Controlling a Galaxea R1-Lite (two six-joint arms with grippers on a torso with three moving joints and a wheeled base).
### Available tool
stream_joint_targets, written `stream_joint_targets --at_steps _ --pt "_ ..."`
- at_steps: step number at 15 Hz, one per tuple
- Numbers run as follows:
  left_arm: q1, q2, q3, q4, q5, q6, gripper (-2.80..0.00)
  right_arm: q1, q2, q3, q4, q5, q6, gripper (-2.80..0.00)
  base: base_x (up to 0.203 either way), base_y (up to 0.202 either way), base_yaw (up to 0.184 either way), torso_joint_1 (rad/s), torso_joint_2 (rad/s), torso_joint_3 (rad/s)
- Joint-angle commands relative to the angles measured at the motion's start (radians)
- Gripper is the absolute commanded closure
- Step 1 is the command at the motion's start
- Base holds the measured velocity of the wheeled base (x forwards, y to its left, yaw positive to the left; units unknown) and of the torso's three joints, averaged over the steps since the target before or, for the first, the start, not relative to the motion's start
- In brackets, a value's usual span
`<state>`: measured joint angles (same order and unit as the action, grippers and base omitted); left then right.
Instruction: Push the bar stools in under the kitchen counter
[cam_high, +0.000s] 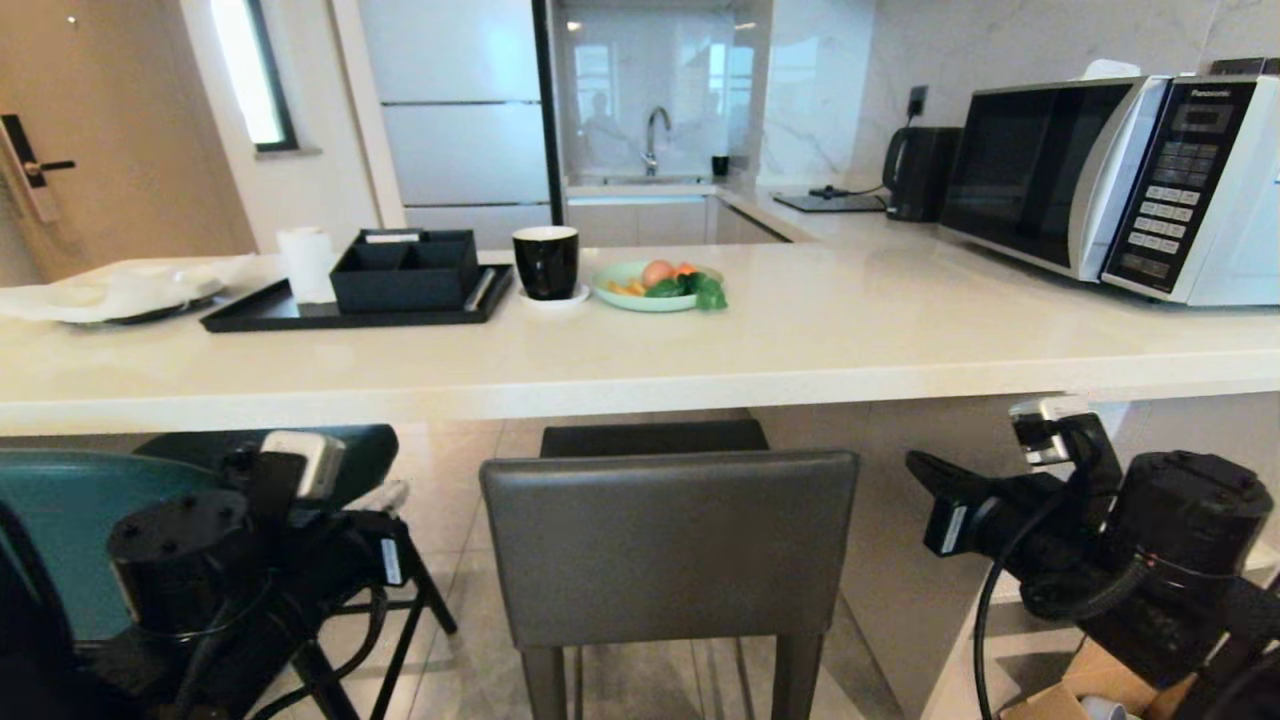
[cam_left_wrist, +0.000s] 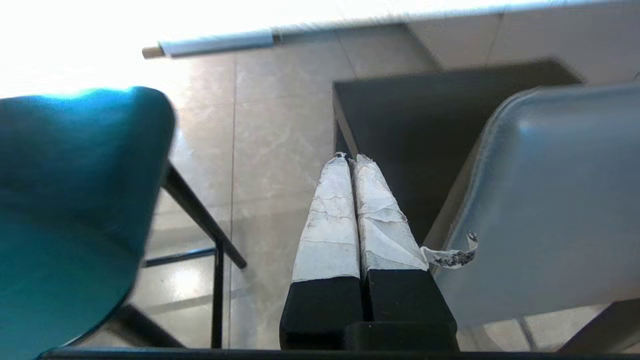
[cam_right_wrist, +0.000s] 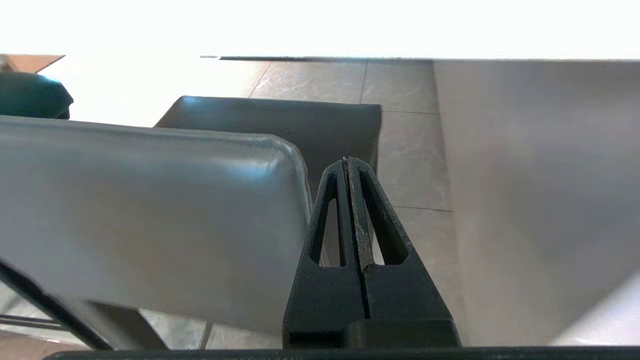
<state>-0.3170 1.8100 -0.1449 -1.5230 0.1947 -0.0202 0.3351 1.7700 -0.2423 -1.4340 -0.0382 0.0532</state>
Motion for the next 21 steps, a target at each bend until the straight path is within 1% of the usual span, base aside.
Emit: stream_joint_targets --at_steps 1,2,3,4,5,6,7,8,9,11,12,13,14,16,17,19,20,21 --pt "0.01 -0.183 0.069 -0.007 0.007 0.001 0.0 -0.002 -0.223 0.048 0.063 -0.019 -0.002 0.0 0.0 0.0 0.0 0.0 0.0 0.0" --pt "0.014 -0.242 0.09 -0.007 0.009 0.003 0.0 -0.003 -0.316 0.048 0.143 -0.045 -0.006 0.0 0.0 0.0 0.0 0.0 0.0 0.0" --pt "0.02 -0.311 0.101 0.013 0.011 0.01 0.0 -0.003 -0.423 0.035 0.255 -0.068 -0.009 0.0 0.0 0.0 0.0 0.0 0.0 0.0" --pt "0.031 -0.388 0.103 0.061 0.011 0.019 0.0 -0.003 -0.54 0.007 0.394 -0.085 -0.012 0.0 0.0 0.0 0.0 0.0 0.0 0.0" --pt "0.045 -0.467 0.093 0.131 0.012 0.025 0.0 -0.003 -0.654 -0.037 0.558 -0.096 -0.013 0.0 0.0 0.0 0.0 0.0 0.0 0.0" --pt "0.061 -0.554 0.072 0.228 0.012 0.029 0.0 -0.005 -0.77 -0.103 0.786 -0.106 -0.015 0.0 0.0 0.0 0.0 0.0 0.0 0.0" --pt "0.082 -0.65 0.042 0.335 0.011 0.03 0.0 -0.03 -0.871 -0.179 1.031 -0.116 -0.016 0.0 0.0 0.0 0.0 0.0 0.0 0.0" --pt "0.099 -0.74 0.01 0.441 0.011 0.031 0.0 -0.077 -0.948 -0.232 1.18 -0.123 -0.016 0.0 0.0 0.0 0.0 0.0 0.0 0.0" --pt "0.111 -0.845 -0.028 0.567 0.01 0.031 0.0 -0.139 -1.021 -0.266 1.261 -0.13 -0.018 0.0 0.0 0.0 0.0 0.0 0.0 0.0" --pt "0.137 -1.049 -0.109 0.856 0.009 0.029 0.0 -0.231 -1.149 -0.303 1.349 -0.137 -0.026 0.0 0.0 0.0 0.0 0.0 0.0 0.0" --pt "0.169 -1.124 -0.146 0.968 0.006 0.024 0.0 -0.251 -1.207 -0.324 1.407 -0.139 -0.038 0.0 0.0 0.0 0.0 0.0 0.0 0.0" --pt "0.208 -1.19 -0.181 1.042 0.004 0.02 0.0 -0.264 -1.266 -0.35 1.475 -0.139 -0.054 0.0 0.0 0.0 0.0 0.0 0.0 0.0" --pt "0.232 -1.249 -0.206 1.093 0.005 0.017 0.0 -0.28 -1.318 -0.38 1.544 -0.139 -0.074 0.0 0.0 0.0 0.0 0.0 0.0 0.0" --pt "0.249 -1.365 -0.221 1.179 -0.002 0.015 0.0 -0.318 -1.4 -0.421 1.641 -0.138 -0.098 0.0 0.0 0.0 0.0 0.0 0.0 0.0" --pt "0.251 -1.423 -0.225 1.241 -0.009 0.015 0.0 -0.33 -1.445 -0.422 1.661 -0.133 -0.114 0.0 0.0 0.0 0.0 0.0 0.0 0.0" --pt "0.259 -1.528 -0.222 1.371 -0.036 0.014 0.0 -0.338 -1.544 -0.402 1.678 -0.089 -0.142 0.0 0.0 0.0 0.0 0.0 0.0 0.0" --pt "0.278 -1.554 -0.207 1.4 -0.05 0.012 0.0 -0.342 -1.588 -0.391 1.694 -0.072 -0.156 0.0 0.0 0.0 0.0 0.0 0.0 0.0" --pt "0.285 -1.564 -0.185 1.407 -0.057 0.013 0.0 -0.343 -1.622 -0.383 1.716 -0.06 -0.167 0.0 0.0 0.0 0.0 0.0 0.0 0.0"
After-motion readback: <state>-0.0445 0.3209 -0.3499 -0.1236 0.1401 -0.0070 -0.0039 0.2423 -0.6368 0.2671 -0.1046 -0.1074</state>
